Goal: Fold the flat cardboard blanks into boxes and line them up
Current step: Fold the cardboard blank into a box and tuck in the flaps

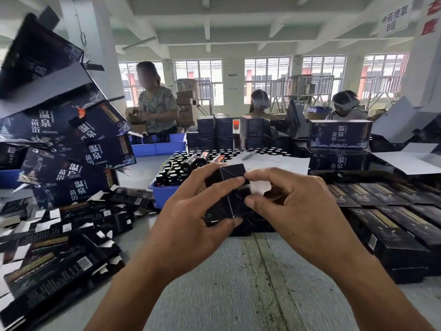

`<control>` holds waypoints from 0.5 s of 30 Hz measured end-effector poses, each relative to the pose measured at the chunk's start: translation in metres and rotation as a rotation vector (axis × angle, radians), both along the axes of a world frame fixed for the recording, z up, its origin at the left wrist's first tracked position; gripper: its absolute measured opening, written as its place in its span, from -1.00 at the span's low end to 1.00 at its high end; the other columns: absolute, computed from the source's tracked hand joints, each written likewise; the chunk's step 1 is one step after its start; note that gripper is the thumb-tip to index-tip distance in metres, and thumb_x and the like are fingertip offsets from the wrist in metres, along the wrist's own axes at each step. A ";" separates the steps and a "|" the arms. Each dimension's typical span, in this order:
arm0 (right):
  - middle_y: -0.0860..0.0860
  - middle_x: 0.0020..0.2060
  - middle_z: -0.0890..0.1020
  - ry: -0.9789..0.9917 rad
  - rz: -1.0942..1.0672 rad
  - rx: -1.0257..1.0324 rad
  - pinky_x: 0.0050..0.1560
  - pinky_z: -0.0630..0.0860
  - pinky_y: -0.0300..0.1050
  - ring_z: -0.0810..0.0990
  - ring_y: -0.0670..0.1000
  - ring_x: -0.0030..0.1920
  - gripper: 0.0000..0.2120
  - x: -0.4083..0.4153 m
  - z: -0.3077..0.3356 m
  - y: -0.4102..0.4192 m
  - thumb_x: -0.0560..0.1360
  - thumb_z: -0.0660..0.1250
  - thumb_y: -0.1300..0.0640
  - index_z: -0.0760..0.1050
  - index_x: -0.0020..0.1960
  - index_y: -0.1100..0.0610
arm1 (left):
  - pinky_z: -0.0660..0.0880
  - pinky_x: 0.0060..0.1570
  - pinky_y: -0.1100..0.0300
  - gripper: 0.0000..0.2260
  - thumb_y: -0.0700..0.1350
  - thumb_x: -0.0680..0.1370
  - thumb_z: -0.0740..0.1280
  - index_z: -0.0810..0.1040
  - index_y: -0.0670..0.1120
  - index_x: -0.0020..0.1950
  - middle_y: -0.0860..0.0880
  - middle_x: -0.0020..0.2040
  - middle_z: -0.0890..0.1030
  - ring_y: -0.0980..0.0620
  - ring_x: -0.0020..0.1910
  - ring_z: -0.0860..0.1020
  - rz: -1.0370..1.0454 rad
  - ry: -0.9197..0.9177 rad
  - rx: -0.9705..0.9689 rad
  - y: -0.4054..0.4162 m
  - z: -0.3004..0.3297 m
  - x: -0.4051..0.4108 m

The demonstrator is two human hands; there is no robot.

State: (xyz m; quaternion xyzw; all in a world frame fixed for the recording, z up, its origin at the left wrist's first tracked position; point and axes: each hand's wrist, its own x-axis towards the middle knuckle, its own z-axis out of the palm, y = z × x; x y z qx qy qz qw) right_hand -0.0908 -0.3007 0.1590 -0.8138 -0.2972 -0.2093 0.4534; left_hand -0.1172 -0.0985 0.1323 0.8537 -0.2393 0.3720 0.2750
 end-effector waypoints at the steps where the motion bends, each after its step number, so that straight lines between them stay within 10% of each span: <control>1: -0.26 -0.16 0.63 -0.003 0.000 -0.002 -0.22 0.46 -0.50 0.61 -0.28 -0.15 -0.62 0.000 0.000 0.001 0.49 0.47 0.00 0.52 0.24 -0.30 | 0.51 0.17 0.38 -0.50 0.01 0.46 0.48 0.52 0.16 0.40 0.09 0.49 0.35 0.18 0.36 0.44 0.008 -0.010 0.012 -0.001 0.000 0.000; 5: -0.25 0.02 0.64 0.037 0.000 0.097 -0.21 0.51 -0.40 0.62 -0.25 -0.05 -0.48 0.001 0.000 0.002 0.46 0.51 0.01 0.32 0.21 -0.40 | 0.61 0.11 0.24 -0.52 0.09 0.46 0.44 0.51 0.21 0.39 0.12 0.50 0.32 0.16 0.36 0.45 0.041 -0.043 -0.005 -0.004 -0.001 -0.001; 10: -0.37 -0.08 0.63 -0.007 0.032 0.098 -0.25 0.47 -0.47 0.62 -0.28 -0.16 -0.77 0.001 -0.001 0.002 0.47 0.48 0.04 0.54 0.02 -0.24 | 0.35 0.20 0.57 -0.46 0.18 0.44 0.45 0.45 0.24 0.41 0.19 0.47 0.34 0.34 0.37 0.37 0.071 -0.044 -0.038 -0.008 -0.001 -0.002; 15: -0.33 -0.05 0.65 0.037 0.113 0.091 -0.19 0.46 -0.44 0.63 -0.21 -0.09 -0.81 0.002 0.003 -0.001 0.47 0.39 -0.01 0.65 0.05 -0.23 | 0.47 0.09 0.49 -0.26 0.16 0.42 0.51 0.20 0.41 0.48 0.40 0.38 0.36 0.24 0.20 0.56 0.041 0.077 -0.160 -0.011 0.000 -0.002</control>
